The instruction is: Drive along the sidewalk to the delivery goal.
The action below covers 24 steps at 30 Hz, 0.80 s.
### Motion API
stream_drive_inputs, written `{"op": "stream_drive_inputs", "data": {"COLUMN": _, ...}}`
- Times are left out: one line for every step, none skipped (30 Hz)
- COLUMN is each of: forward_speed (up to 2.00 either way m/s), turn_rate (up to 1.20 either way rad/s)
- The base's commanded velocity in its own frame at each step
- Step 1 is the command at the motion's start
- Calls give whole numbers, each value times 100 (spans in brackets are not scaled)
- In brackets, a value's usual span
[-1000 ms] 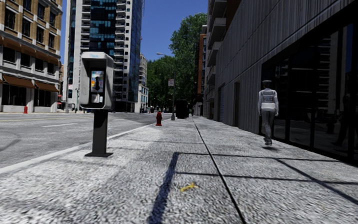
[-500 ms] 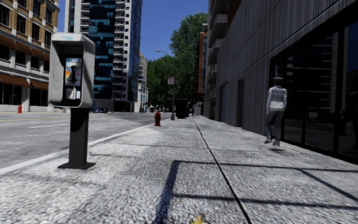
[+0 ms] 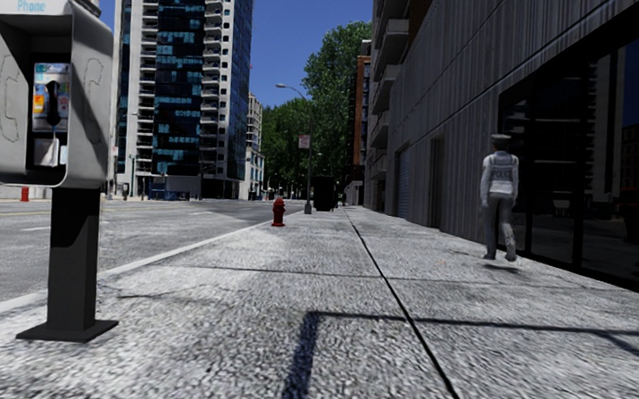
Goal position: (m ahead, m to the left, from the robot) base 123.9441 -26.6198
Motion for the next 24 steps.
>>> {"op": "stream_drive_inputs", "data": {"forward_speed": 144, "turn_rate": -120}}
{"op": "stream_drive_inputs", "data": {"forward_speed": 144, "turn_rate": -120}}
{"op": "stream_drive_inputs", "data": {"forward_speed": 144, "turn_rate": -120}}
{"op": "stream_drive_inputs", "data": {"forward_speed": 144, "turn_rate": -120}}
{"op": "stream_drive_inputs", "data": {"forward_speed": 144, "turn_rate": 0}}
{"op": "stream_drive_inputs", "data": {"forward_speed": 144, "turn_rate": 0}}
{"op": "stream_drive_inputs", "data": {"forward_speed": 143, "turn_rate": 0}}
{"op": "stream_drive_inputs", "data": {"forward_speed": 143, "turn_rate": 0}}
{"op": "stream_drive_inputs", "data": {"forward_speed": 143, "turn_rate": 0}}
{"op": "stream_drive_inputs", "data": {"forward_speed": 143, "turn_rate": 0}}
{"op": "stream_drive_inputs", "data": {"forward_speed": 143, "turn_rate": 0}}
{"op": "stream_drive_inputs", "data": {"forward_speed": 143, "turn_rate": 0}}
{"op": "stream_drive_inputs", "data": {"forward_speed": 143, "turn_rate": 0}}
{"op": "stream_drive_inputs", "data": {"forward_speed": 143, "turn_rate": 0}}
{"op": "stream_drive_inputs", "data": {"forward_speed": 143, "turn_rate": 0}}
{"op": "stream_drive_inputs", "data": {"forward_speed": 143, "turn_rate": 0}}
{"op": "stream_drive_inputs", "data": {"forward_speed": 143, "turn_rate": 0}}
{"op": "stream_drive_inputs", "data": {"forward_speed": 144, "turn_rate": 0}}
{"op": "stream_drive_inputs", "data": {"forward_speed": 144, "turn_rate": 0}}
{"op": "stream_drive_inputs", "data": {"forward_speed": 144, "turn_rate": 0}}
{"op": "stream_drive_inputs", "data": {"forward_speed": 144, "turn_rate": 0}}
{"op": "stream_drive_inputs", "data": {"forward_speed": 144, "turn_rate": 0}}
{"op": "stream_drive_inputs", "data": {"forward_speed": 144, "turn_rate": 0}}
{"op": "stream_drive_inputs", "data": {"forward_speed": 144, "turn_rate": 0}}
